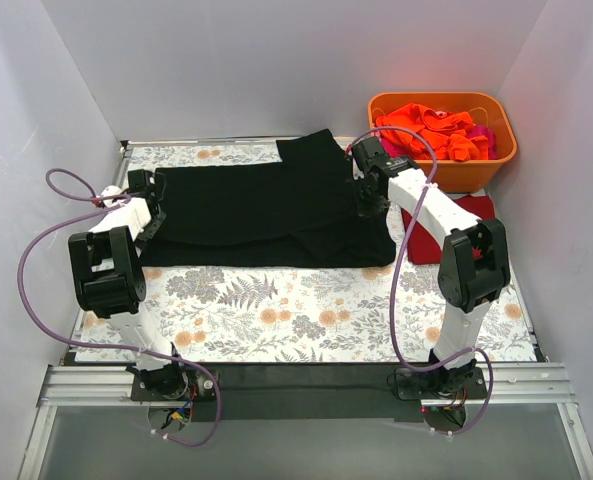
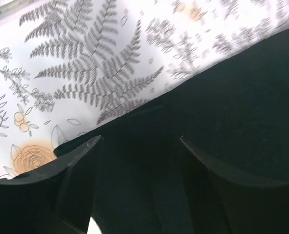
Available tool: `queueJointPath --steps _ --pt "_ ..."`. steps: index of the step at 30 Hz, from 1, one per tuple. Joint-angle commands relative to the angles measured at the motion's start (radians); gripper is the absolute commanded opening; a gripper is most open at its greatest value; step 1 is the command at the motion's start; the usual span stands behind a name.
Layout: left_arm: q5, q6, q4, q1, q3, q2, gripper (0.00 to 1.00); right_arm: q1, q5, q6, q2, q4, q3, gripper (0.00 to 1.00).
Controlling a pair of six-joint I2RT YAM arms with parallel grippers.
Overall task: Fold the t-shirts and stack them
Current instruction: Fold the tshirt
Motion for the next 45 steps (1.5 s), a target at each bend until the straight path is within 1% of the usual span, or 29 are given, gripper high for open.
queueJointPath --steps 1,3,5,7,8,9,10,11,13,14,15,17,20,21,24,25,26,28,29,32,35,41,45 --pt "-0.011 0.025 0.039 -0.002 0.071 -0.027 0.59 -0.043 -0.029 0.031 0.013 0.052 0.088 0.10" --pt "-0.014 0.033 0.036 -0.002 0.100 -0.018 0.61 -0.063 -0.041 0.046 0.036 0.053 0.114 0.11" --pt "-0.006 0.039 0.031 -0.002 0.110 -0.016 0.64 -0.089 -0.049 0.060 0.053 0.056 0.136 0.14" --pt "0.000 0.036 0.025 -0.002 0.110 -0.024 0.70 -0.102 -0.068 0.072 0.055 0.067 0.143 0.20" --pt "0.006 0.033 0.027 -0.002 0.104 -0.032 0.77 -0.102 -0.068 0.072 0.050 0.070 0.140 0.25" --pt "0.009 0.032 0.030 -0.002 0.087 -0.051 0.80 -0.102 -0.072 0.074 0.044 0.079 0.133 0.29" --pt "0.012 0.033 0.033 -0.002 0.081 -0.062 0.82 -0.102 -0.081 0.074 0.026 0.094 0.116 0.35" --pt "0.017 0.038 0.031 0.000 0.073 -0.073 0.83 -0.102 -0.087 0.074 0.016 0.101 0.105 0.38" --pt "0.043 0.044 0.030 -0.002 0.039 -0.119 0.86 -0.102 -0.118 0.068 -0.010 0.116 0.079 0.39" --pt "0.053 0.041 0.030 -0.002 0.022 -0.140 0.87 -0.102 -0.161 0.064 -0.040 0.146 0.030 0.40" --pt "0.088 0.050 0.035 -0.002 0.007 -0.157 0.91 -0.103 -0.195 0.066 -0.056 0.159 0.007 0.42" --pt "0.116 0.064 0.047 -0.008 -0.047 -0.206 0.94 -0.102 -0.242 0.071 -0.097 0.191 -0.047 0.44" --pt "0.139 0.107 0.051 -0.037 -0.114 -0.246 0.94 -0.100 -0.340 0.090 -0.142 0.252 -0.162 0.44" --pt "0.139 0.113 0.053 -0.042 -0.129 -0.254 0.94 -0.099 -0.347 0.098 -0.155 0.268 -0.230 0.44" --pt "0.152 0.118 0.079 -0.046 -0.183 -0.262 0.88 -0.102 -0.339 0.138 -0.212 0.346 -0.338 0.42" --pt "0.149 0.121 0.082 -0.048 -0.189 -0.256 0.86 -0.105 -0.338 0.147 -0.225 0.364 -0.398 0.42" --pt "0.141 0.122 0.082 -0.048 -0.194 -0.242 0.83 -0.108 -0.338 0.155 -0.244 0.380 -0.424 0.41" --pt "0.136 0.125 0.085 -0.048 -0.200 -0.223 0.81 -0.122 -0.348 0.175 -0.258 0.417 -0.484 0.39" --pt "0.130 0.127 0.087 -0.048 -0.202 -0.214 0.81 -0.126 -0.354 0.181 -0.263 0.424 -0.496 0.38" --pt "0.123 0.130 0.088 -0.048 -0.200 -0.174 0.80 -0.142 -0.358 0.192 -0.265 0.440 -0.530 0.37" --pt "0.112 0.133 0.093 -0.046 -0.214 -0.144 0.80 -0.143 -0.316 0.129 -0.274 0.451 -0.542 0.38" --pt "0.090 0.147 0.128 -0.048 -0.248 -0.124 0.80 -0.134 -0.298 -0.067 -0.291 0.480 -0.555 0.41" --pt "0.080 0.167 0.142 -0.046 -0.263 -0.093 0.80 -0.136 -0.353 -0.153 -0.280 0.478 -0.576 0.42"
